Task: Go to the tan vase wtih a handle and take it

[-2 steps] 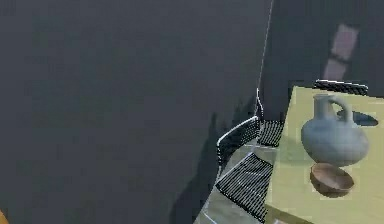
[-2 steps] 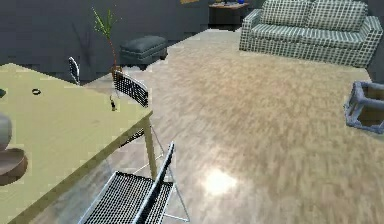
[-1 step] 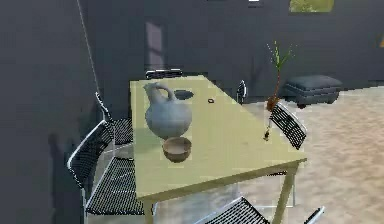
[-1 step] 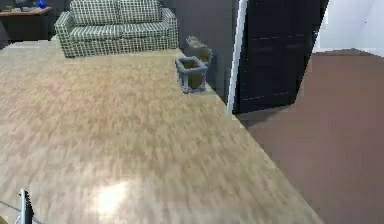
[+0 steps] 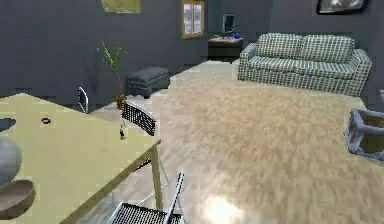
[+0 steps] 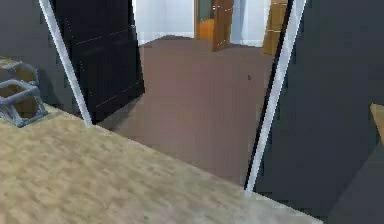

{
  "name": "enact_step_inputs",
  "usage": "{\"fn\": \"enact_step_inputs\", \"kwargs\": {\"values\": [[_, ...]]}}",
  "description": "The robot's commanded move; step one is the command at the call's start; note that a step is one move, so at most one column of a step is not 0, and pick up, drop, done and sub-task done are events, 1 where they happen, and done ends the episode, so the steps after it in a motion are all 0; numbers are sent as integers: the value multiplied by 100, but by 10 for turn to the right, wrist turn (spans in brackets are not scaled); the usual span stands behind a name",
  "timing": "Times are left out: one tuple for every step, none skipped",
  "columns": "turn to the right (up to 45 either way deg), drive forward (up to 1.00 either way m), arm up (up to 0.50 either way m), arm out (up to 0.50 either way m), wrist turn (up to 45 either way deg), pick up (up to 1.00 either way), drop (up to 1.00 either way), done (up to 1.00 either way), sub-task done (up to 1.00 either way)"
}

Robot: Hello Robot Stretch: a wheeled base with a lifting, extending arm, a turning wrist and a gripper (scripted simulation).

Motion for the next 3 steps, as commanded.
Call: {"fn": "enact_step_inputs", "kwargs": {"values": [[420, 0, 0, 0, 0, 0, 0, 0, 0], [0, 15, 0, 0, 0, 0, 0, 0, 0], [-90, 0, 0, 0, 0, 0, 0, 0, 0]]}}
